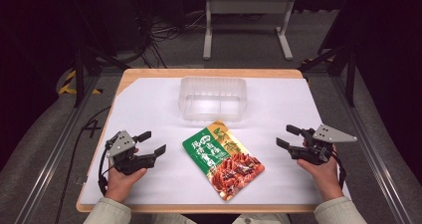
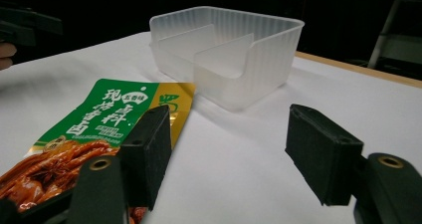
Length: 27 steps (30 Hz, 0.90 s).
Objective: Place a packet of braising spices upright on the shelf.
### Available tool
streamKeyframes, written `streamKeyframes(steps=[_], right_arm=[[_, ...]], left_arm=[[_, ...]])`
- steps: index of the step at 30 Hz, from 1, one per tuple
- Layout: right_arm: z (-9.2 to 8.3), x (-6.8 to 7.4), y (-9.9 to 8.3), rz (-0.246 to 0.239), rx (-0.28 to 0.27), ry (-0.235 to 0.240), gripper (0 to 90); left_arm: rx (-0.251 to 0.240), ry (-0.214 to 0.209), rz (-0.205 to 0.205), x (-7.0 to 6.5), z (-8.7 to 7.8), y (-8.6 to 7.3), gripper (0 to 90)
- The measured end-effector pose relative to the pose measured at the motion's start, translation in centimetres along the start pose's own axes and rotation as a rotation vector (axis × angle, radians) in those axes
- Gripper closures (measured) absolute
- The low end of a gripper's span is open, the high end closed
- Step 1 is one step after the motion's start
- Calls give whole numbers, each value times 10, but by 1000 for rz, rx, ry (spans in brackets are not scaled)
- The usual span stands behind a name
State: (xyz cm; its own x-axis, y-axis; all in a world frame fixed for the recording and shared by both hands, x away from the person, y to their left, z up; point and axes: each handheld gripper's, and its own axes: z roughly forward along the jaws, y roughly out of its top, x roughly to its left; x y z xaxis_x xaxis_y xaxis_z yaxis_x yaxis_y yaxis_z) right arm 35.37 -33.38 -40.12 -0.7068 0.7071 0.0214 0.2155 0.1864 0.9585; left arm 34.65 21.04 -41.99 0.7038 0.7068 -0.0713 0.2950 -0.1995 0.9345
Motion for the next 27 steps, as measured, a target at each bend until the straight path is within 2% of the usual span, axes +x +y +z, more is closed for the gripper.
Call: streamKeyframes(steps=[8, 11, 13, 14, 24, 27], right_arm=[[-2, 0, 3, 5, -1, -23, 308], [-1, 1, 4, 5, 8, -24, 303], [0, 1, 4, 2, 15, -26, 301], [1, 1, 4, 4, 16, -27, 300], [3, 1, 4, 10, 31, -11, 292], [3, 1, 4, 11, 37, -14, 291]], left_arm=[[0, 9, -5, -1, 1, 1, 239], [-25, -6, -39, -1, 0, 4, 239], [-52, -33, -79, -2, -2, 10, 239], [-65, -42, -86, -3, -3, 13, 239], [-65, -51, -78, -8, 6, 35, 218], [-60, -57, -53, -12, 11, 41, 212]])
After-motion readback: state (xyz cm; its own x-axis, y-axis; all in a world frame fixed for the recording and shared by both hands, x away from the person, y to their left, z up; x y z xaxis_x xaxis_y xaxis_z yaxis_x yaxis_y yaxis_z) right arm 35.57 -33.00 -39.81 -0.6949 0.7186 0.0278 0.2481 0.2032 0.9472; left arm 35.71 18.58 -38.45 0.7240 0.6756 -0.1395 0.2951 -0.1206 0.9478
